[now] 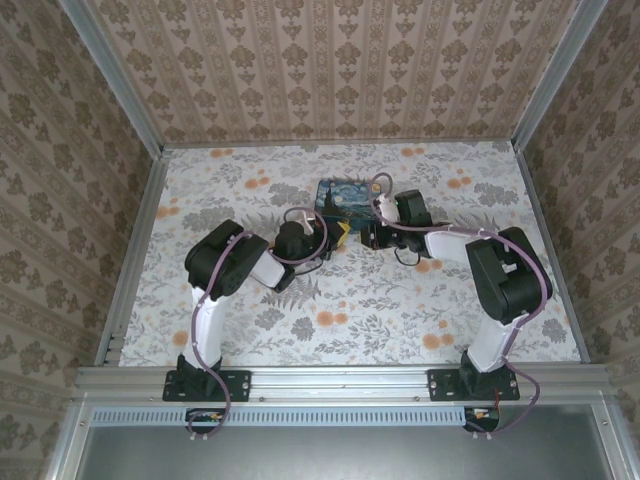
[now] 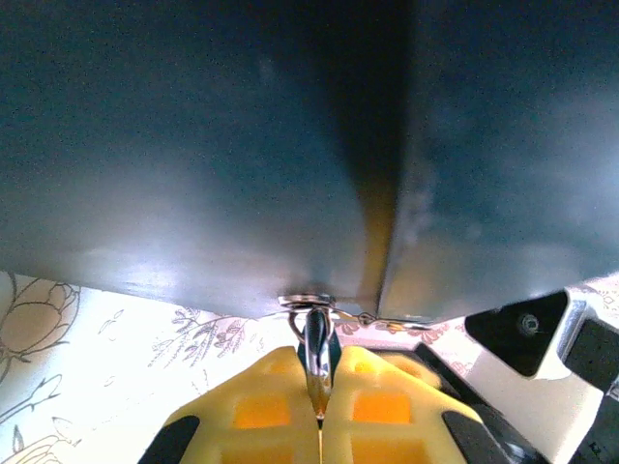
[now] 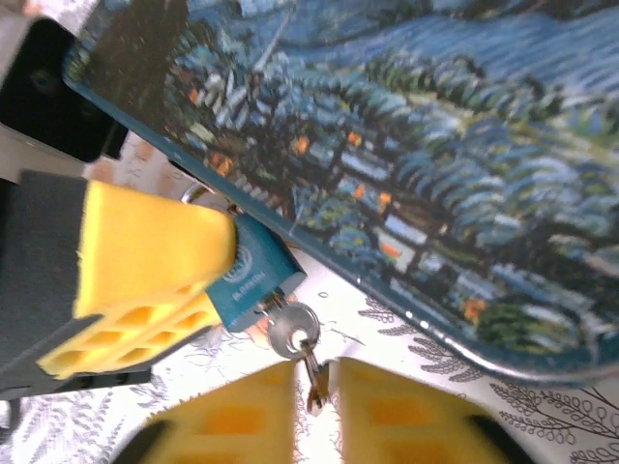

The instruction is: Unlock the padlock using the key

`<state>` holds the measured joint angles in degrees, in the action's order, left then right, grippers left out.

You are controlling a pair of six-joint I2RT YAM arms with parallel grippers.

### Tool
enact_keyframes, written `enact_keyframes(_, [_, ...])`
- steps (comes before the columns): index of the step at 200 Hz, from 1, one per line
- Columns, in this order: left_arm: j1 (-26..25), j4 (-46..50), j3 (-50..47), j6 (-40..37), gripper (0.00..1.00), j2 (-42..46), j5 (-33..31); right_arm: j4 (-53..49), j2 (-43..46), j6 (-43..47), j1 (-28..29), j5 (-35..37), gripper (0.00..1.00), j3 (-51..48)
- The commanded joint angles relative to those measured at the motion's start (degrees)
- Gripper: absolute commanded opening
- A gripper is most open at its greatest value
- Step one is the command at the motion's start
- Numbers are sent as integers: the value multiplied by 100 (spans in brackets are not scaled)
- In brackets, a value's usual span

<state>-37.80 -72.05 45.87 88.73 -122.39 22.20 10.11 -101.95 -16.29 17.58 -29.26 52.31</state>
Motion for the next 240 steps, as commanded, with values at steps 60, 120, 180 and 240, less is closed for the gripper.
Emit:
enact_keyframes(60, [-52,248,-100,-432,16,176,293,830,514,-1098,-132,-344,56,-725])
enact_keyframes(120, [-53,832,-306,-890,49,782,337,1827,-118,-2016,-132,-388,56,-644])
enact_keyframes(180, [81,2054,-438,-1513,58,1712,278,2125,-579,-2129,-337,-193,57,-2])
enact_keyframes(240, [555,5032,581,-3023,64,2532,217,1775,-525,-1704,-389,-740,56,-270])
